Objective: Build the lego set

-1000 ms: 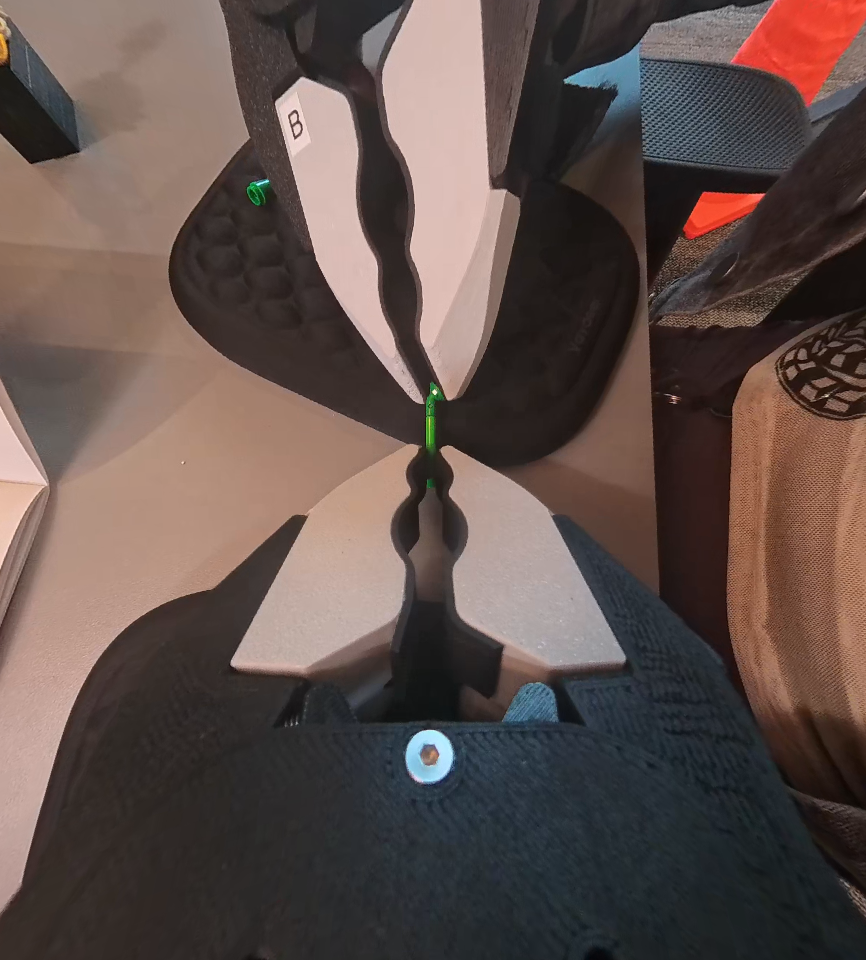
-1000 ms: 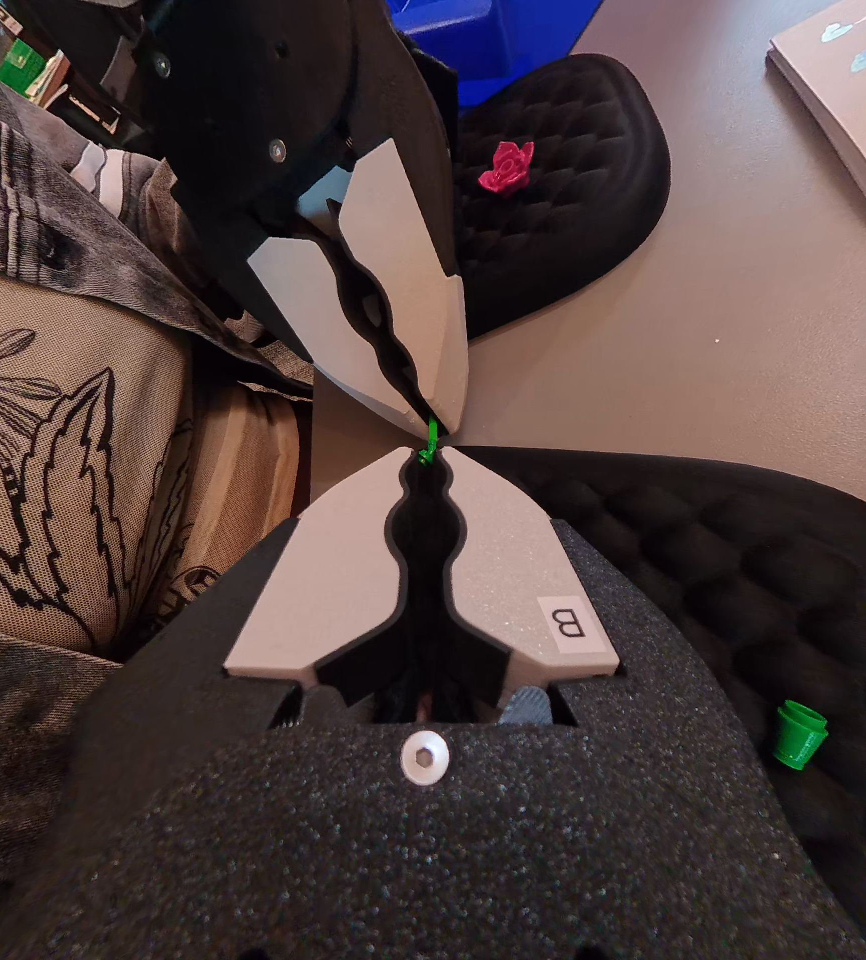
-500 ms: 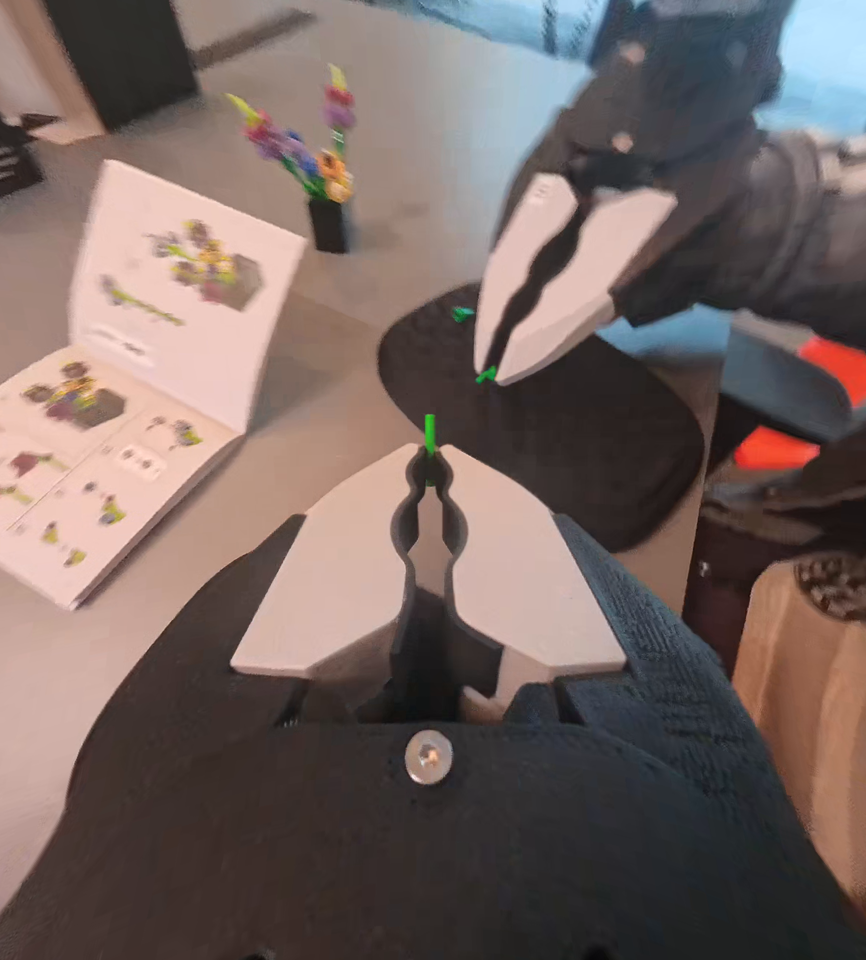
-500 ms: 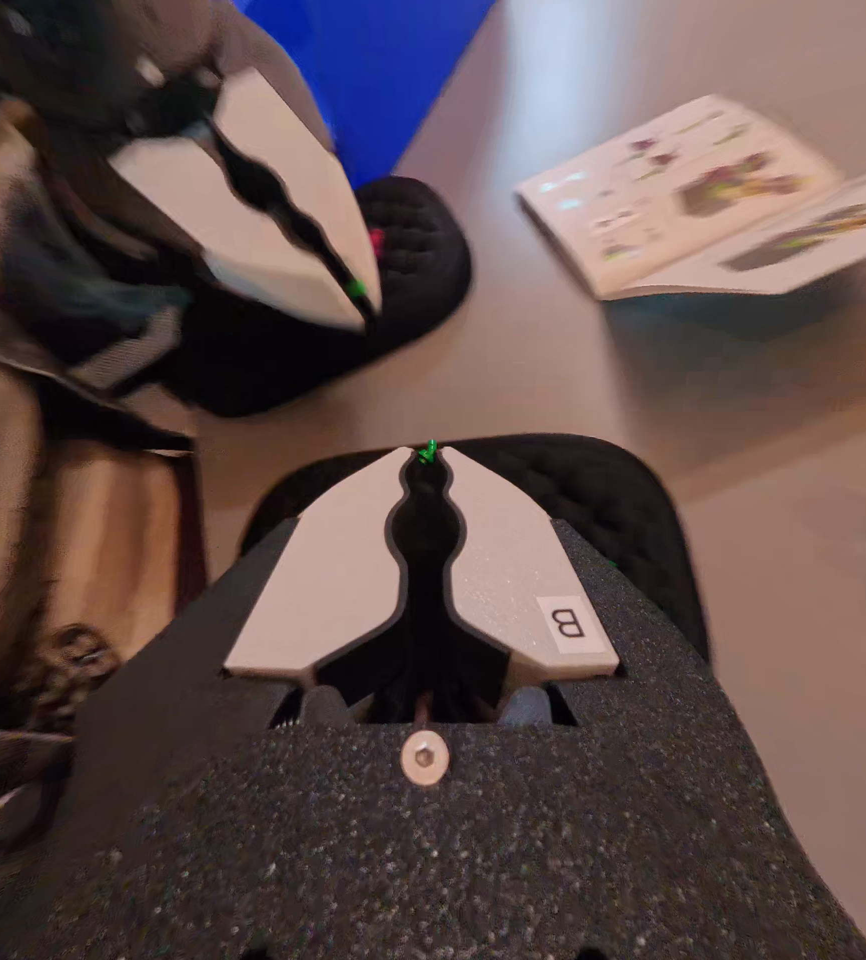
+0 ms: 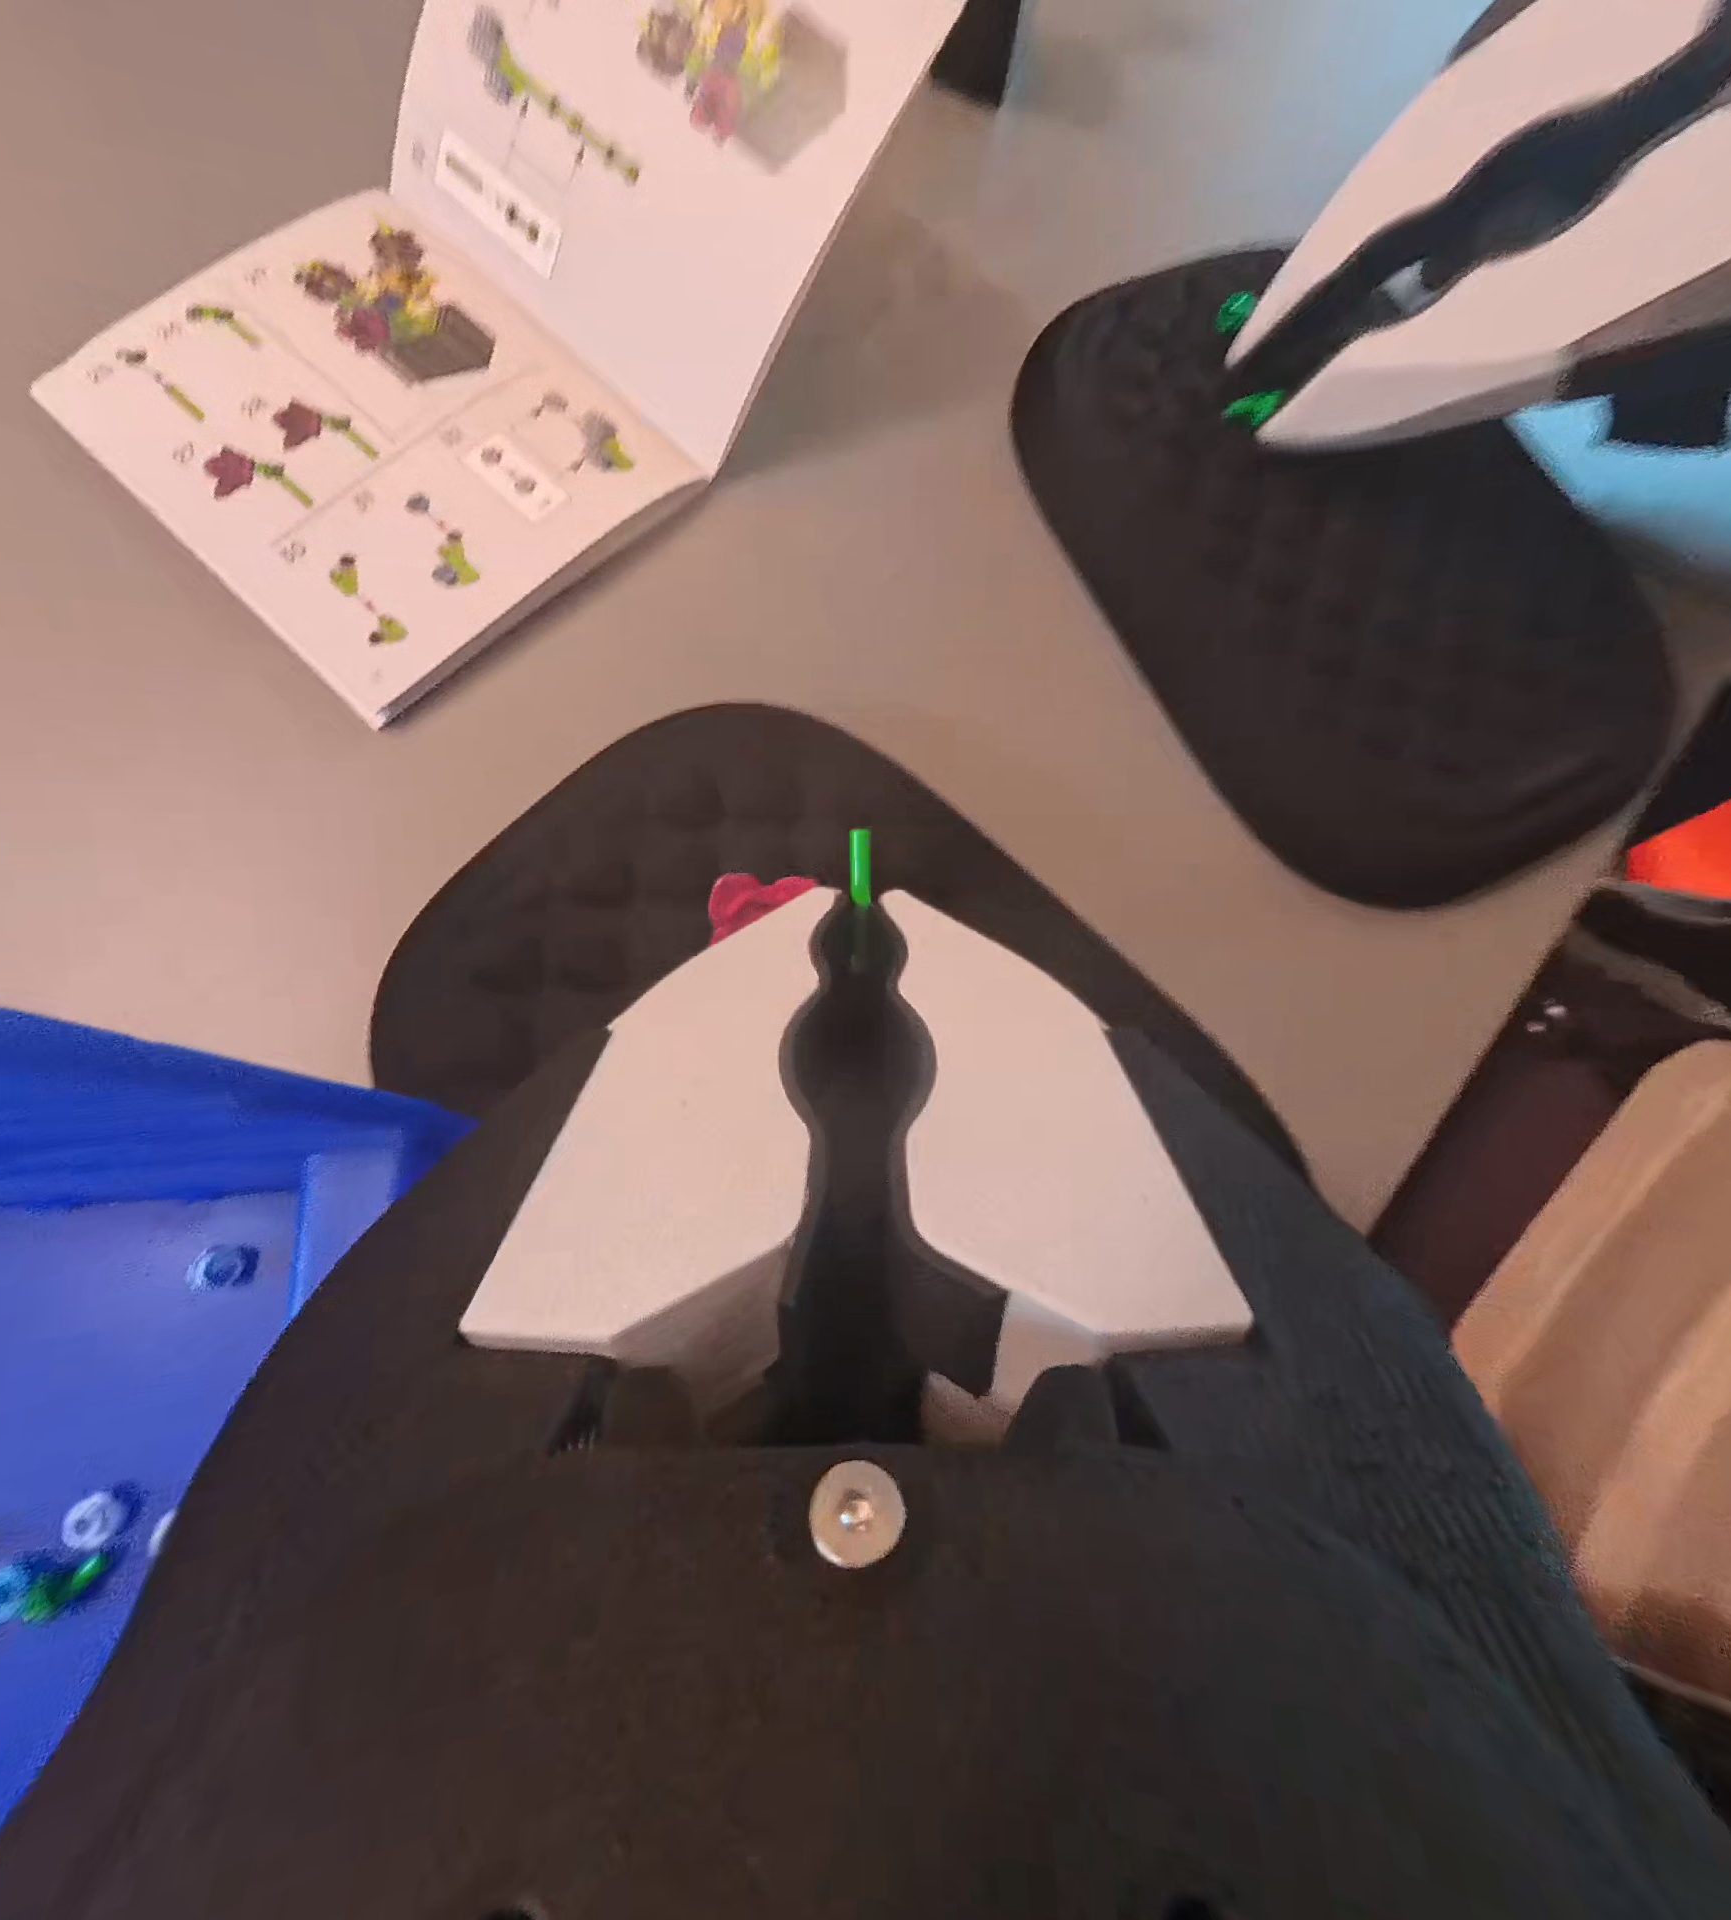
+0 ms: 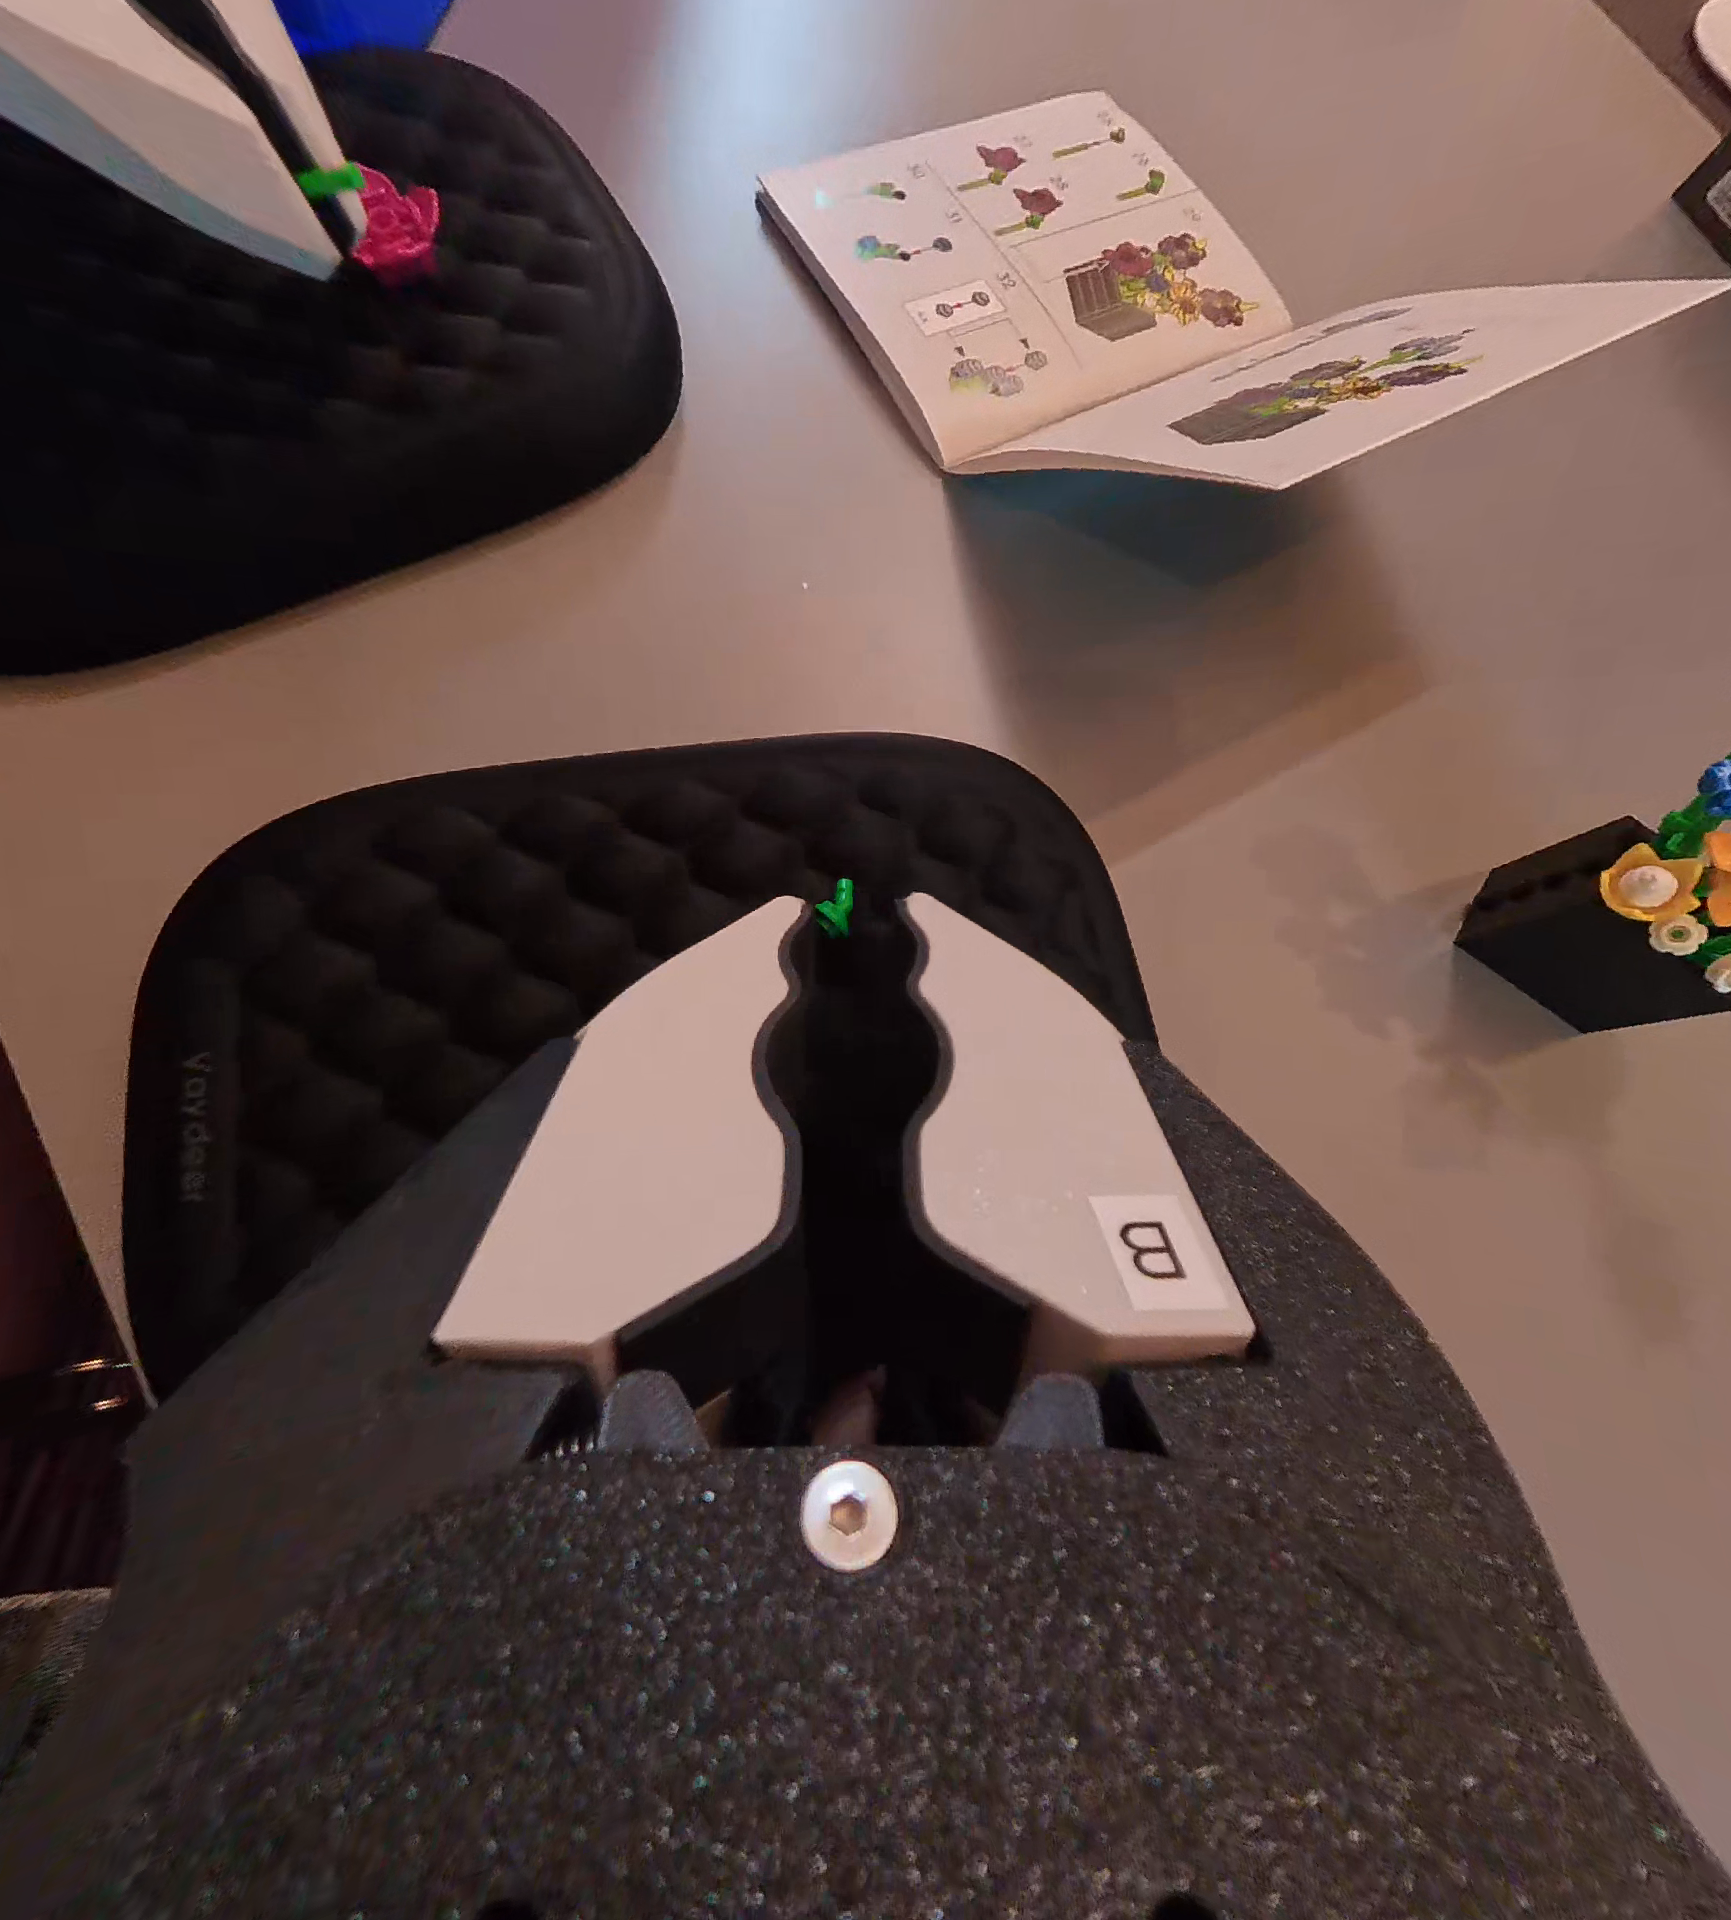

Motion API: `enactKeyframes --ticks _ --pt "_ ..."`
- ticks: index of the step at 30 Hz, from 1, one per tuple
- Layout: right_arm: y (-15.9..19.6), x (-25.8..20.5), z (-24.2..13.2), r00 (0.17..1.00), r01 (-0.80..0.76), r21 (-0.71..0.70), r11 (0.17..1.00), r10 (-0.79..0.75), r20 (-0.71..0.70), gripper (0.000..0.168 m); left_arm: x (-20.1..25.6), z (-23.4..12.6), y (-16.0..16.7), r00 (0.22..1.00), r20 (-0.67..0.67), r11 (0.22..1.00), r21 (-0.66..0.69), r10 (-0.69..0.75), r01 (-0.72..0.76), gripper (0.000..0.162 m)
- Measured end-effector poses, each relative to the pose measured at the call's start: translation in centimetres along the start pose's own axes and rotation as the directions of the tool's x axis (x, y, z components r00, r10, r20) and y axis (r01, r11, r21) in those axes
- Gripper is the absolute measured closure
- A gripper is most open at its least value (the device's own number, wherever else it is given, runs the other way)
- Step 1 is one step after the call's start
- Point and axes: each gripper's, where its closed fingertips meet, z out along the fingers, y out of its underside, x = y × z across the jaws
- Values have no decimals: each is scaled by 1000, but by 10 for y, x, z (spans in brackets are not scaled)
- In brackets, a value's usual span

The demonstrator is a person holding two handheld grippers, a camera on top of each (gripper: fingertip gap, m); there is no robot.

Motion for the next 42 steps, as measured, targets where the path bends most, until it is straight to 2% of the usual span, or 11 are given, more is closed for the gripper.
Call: enactKeyframes --ticks 2,7,20,25,27,29,32,36,38,40,42 --pt "0 -1 -2 1000 3 6 1000 -3 -1 152 -2 3 7 999 34 998 -56 26 -24 156" --pt "0 -4 -5 1000 1 18 1000 -1 9 149 1 4 9 996 58 994 -88 66 -60 153" --pt "-11 -4 -13 999 -41 117 992 40 8 129 6 -5 5 995 67 994 -84 76 -70 129" --pt "-16 0 -18 994 -111 189 976 110 17 115 3 -19 -5 993 103 998 -21 64 -62 110" --pt "-18 2 -21 990 -139 210 968 138 18 105 2 -24 -13 992 112 997 34 62 -66 97" --pt "-19 4 -24 987 -159 221 962 159 17 96 0 -28 -22 991 128 994 98 44 -57 74" --pt "-19 7 -27 986 -161 237 958 165 3 92 -7 -29 -28 987 161 990 135 24 -46 52" --pt "-13 10 -27 987 -159 202 966 162 0 85 -3 -27 -30 990 138 988 152 17 -39 36" --pt "-9 12 -27 987 -160 180 971 163 2 86 -1 -28 -30 990 138 987 148 35 -56 36" --pt "-5 14 -28 986 -167 166 972 168 6 95 -1 -30 -32 988 146 985 159 44 -68 36" --pt "1 18 -28 986 -166 137 977 168 -6 121 2 -32 -35 989 137 981 179 49 -73 36"
